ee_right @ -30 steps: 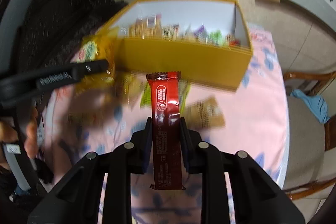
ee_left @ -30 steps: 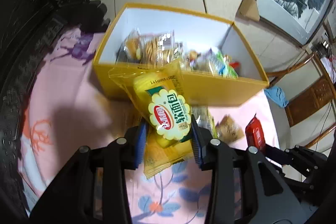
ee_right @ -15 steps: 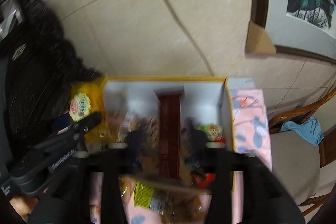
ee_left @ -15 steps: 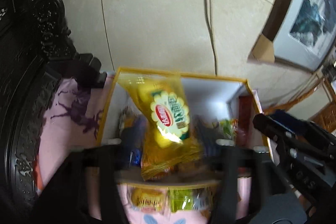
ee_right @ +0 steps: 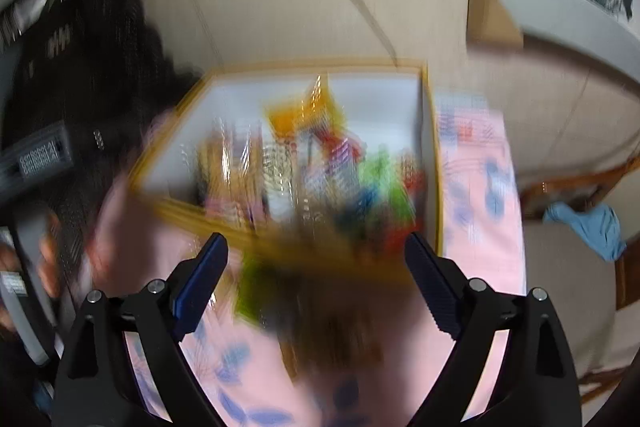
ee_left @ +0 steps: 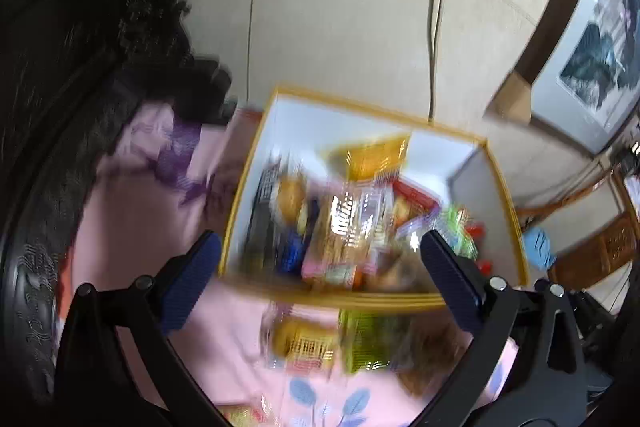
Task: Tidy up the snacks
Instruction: 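Grasp the green snack bag with the right tool while the left tool grasps the round yellow cake pack, then carry both packs into the yellow box and open both tools, then grasp the brown peanut bag with the right tool, then grasp the long rice-cake bar with the left tool while the right tool holds the peanut bag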
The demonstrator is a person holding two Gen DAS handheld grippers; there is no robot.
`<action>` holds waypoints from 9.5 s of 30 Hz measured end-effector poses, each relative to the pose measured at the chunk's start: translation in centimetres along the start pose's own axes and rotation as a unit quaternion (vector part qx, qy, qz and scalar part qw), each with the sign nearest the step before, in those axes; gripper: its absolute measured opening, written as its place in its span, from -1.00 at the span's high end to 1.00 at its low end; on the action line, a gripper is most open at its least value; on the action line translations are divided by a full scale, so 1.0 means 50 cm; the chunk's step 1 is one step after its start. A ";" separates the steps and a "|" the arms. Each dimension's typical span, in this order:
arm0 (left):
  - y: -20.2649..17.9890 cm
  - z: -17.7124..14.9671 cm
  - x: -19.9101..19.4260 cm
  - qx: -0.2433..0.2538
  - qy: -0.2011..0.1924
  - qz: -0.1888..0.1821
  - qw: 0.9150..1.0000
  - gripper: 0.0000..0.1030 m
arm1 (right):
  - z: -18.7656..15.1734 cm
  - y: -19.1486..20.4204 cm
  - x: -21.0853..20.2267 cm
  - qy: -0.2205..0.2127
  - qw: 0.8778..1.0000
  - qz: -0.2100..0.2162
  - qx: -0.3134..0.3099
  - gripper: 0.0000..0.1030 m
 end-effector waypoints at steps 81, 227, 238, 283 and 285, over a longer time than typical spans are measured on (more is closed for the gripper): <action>0.028 -0.278 0.202 0.159 0.156 -0.022 0.975 -0.23 | -0.210 0.180 0.220 0.170 0.930 0.094 -0.314 -0.83; 0.154 -0.412 -0.061 0.126 0.162 0.013 0.979 -0.96 | -0.356 0.076 0.077 0.127 0.989 -0.062 -0.051 0.10; 0.179 -0.422 0.058 0.195 0.176 0.034 0.964 -0.96 | -0.377 0.078 0.055 0.125 0.990 -0.065 -0.031 0.09; 0.219 -0.407 0.036 0.052 0.125 0.057 0.989 0.47 | -0.374 0.073 0.056 0.127 0.989 -0.068 -0.029 0.09; 0.217 -0.408 0.034 0.051 0.128 0.060 0.989 0.48 | -0.374 0.068 0.051 0.120 0.991 -0.062 -0.022 0.16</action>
Point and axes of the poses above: each gripper's, at about its wrist camera, not at the fingertips, and x roughly the way its jaws point, y to its left, z to its top, the point moved 6 cm from there along x, roughly the way its jaws point, and after that the axes turned 5 degrees about -y, right-handed, at the moved point
